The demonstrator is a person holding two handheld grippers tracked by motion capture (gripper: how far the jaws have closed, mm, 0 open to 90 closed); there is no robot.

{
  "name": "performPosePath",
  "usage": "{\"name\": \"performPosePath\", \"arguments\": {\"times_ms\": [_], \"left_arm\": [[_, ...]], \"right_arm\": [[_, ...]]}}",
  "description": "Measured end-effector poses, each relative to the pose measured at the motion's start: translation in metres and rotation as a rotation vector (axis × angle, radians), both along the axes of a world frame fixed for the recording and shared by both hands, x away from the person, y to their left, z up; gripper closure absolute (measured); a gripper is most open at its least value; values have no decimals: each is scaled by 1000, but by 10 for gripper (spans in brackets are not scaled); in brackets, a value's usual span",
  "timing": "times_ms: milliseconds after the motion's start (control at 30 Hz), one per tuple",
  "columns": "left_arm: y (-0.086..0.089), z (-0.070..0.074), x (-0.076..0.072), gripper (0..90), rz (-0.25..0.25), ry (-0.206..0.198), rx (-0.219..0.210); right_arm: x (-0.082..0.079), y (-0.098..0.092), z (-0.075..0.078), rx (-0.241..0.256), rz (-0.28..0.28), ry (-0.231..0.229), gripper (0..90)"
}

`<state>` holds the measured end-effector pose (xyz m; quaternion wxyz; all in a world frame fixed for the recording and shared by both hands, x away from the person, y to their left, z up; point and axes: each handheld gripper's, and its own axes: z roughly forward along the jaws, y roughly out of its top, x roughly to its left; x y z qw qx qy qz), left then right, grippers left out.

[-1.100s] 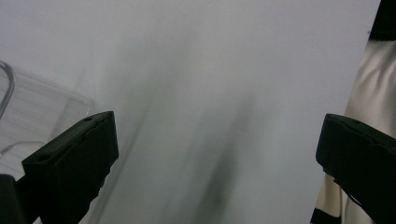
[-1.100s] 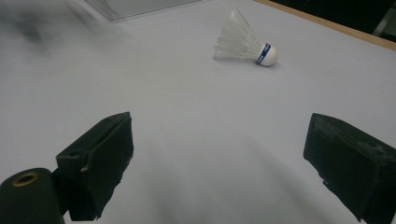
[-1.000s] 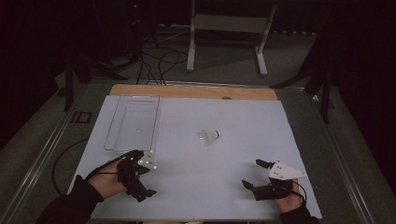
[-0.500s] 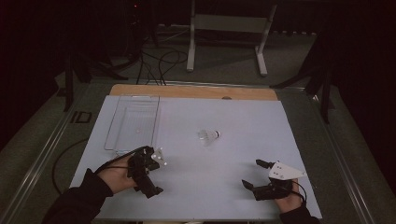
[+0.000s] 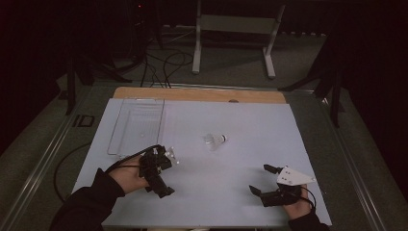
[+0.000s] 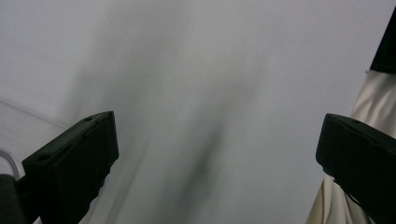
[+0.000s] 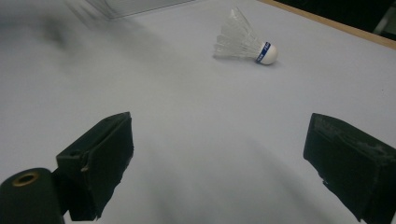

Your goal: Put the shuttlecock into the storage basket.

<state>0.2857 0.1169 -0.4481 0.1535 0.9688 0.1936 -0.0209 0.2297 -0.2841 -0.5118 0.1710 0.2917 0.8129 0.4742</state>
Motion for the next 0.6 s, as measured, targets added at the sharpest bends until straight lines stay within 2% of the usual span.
{"name": "performPosePath", "arguments": {"times_ms": [200,267,400,467,600], "left_arm": [[-8,1,4,0,6,8,4],[-13,1,8,0,11,26,-3],[-15,1,11,0,22,26,0],[-19,3,15,0,55,22,-13],[-22,3,17,0,72,27,-15]], "right_arm": [[0,0,0,0,1,-1,84],[0,0,0,0,1,1,84],[0,0,0,-1,0,2,84],[0,0,0,2,-1,1,84],[0,0,0,0,-1,3,84]]}}
